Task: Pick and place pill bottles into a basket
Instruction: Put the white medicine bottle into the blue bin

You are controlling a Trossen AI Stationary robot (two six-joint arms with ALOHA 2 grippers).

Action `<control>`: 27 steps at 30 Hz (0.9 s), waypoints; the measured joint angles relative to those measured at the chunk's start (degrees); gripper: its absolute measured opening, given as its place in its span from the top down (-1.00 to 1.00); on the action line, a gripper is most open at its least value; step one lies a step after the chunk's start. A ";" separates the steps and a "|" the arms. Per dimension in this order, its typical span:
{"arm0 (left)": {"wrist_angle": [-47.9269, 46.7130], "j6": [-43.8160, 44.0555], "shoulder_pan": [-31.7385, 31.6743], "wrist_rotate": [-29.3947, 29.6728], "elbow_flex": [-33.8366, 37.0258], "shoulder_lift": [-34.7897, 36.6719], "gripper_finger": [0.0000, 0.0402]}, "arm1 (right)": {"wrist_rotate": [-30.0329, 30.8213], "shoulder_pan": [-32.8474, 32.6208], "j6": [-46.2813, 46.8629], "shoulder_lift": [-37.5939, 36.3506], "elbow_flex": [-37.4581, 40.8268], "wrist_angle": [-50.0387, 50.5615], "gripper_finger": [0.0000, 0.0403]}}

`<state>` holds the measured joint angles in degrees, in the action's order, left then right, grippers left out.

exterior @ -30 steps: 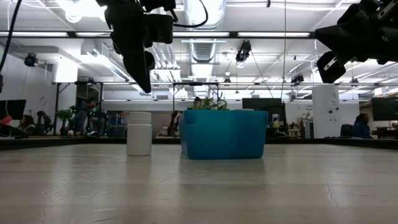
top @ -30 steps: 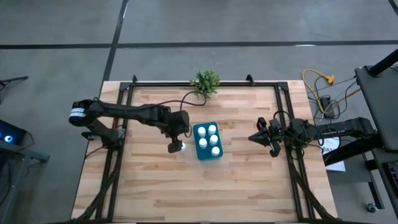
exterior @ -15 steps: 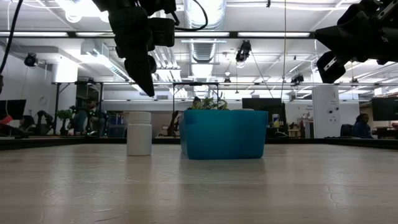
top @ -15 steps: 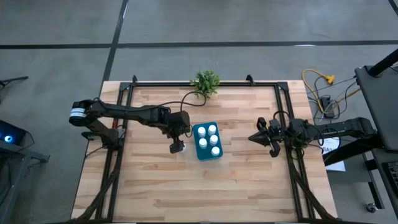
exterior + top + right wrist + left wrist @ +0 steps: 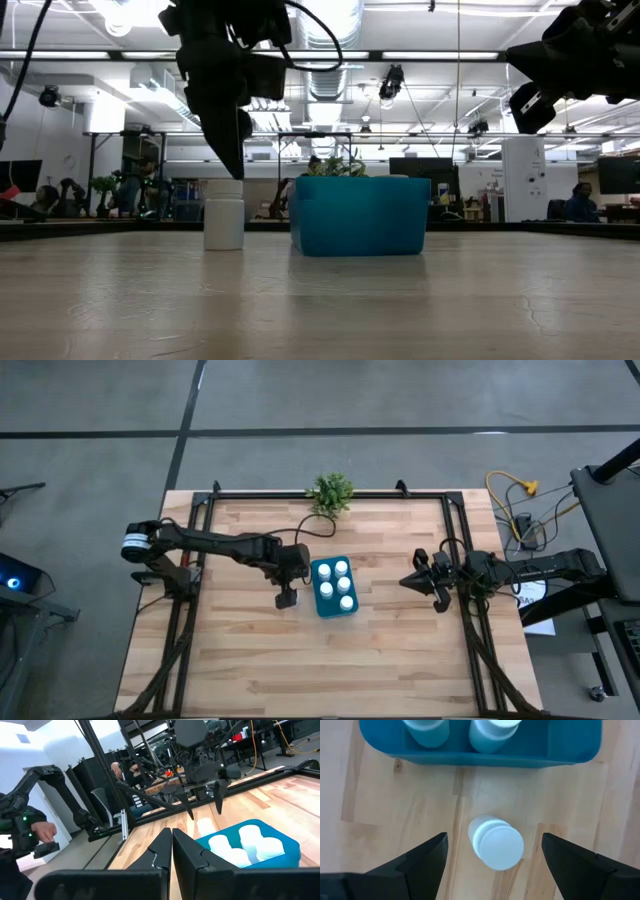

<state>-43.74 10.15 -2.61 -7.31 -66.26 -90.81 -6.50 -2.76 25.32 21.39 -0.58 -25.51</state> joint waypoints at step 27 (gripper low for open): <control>0.01 -0.04 0.01 -1.62 0.11 -2.03 -0.51 | 0.00 0.02 -0.28 0.04 0.00 -0.01 0.96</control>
<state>-43.72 10.11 -2.60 -8.93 -66.15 -92.84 -6.50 -2.74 25.04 21.43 -0.58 -25.52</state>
